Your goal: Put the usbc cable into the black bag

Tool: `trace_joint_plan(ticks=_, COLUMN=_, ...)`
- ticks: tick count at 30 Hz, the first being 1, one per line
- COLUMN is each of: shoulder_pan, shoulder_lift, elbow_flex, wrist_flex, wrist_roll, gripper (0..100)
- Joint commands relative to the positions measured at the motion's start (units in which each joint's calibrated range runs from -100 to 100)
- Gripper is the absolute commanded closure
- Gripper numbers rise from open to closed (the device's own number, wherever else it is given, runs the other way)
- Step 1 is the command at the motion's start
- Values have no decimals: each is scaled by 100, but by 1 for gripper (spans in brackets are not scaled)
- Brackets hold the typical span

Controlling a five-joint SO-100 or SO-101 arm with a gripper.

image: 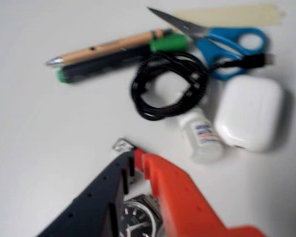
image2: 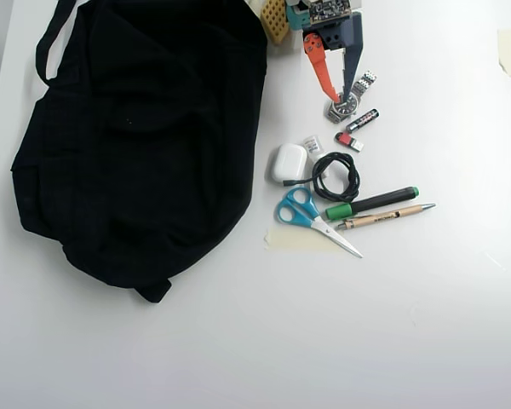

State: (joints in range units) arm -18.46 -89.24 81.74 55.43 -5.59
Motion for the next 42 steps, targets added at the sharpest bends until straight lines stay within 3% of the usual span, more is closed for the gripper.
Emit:
trace_joint_plan(ticks=1, shoulder_pan=-31, shoulder_lift=1314, elbow_flex=-1121, wrist_flex=21, wrist_roll=-33, gripper=97)
trace_joint_plan(ticks=10, shoulder_pan=-144, shoulder_lift=4717, elbow_flex=-3565, wrist_flex=271, wrist_roll=-673, gripper=97)
trace_joint_plan(ticks=20, shoulder_pan=-495, shoulder_lift=7015, elbow_flex=-5685, wrist_flex=469, wrist_roll=-1586, gripper=97)
trace_joint_plan(ticks=24, shoulder_pan=-585, shoulder_lift=7613, elbow_flex=-6233, wrist_flex=512, wrist_roll=-2236, gripper=97)
trace_joint_plan(ticks=27, shoulder_pan=-727, shoulder_lift=8144, elbow_flex=-6934, wrist_flex=710, wrist_roll=-3248, gripper=97)
trace_joint_plan(ticks=34, shoulder_pan=-764, shoulder_lift=8227, elbow_flex=-7051, wrist_flex=615, wrist_roll=-4092, gripper=98)
trace_joint_plan(ticks=42, shoulder_pan=-974, shoulder_lift=8542, elbow_flex=-6593, wrist_flex=452, wrist_roll=-4365, gripper=97)
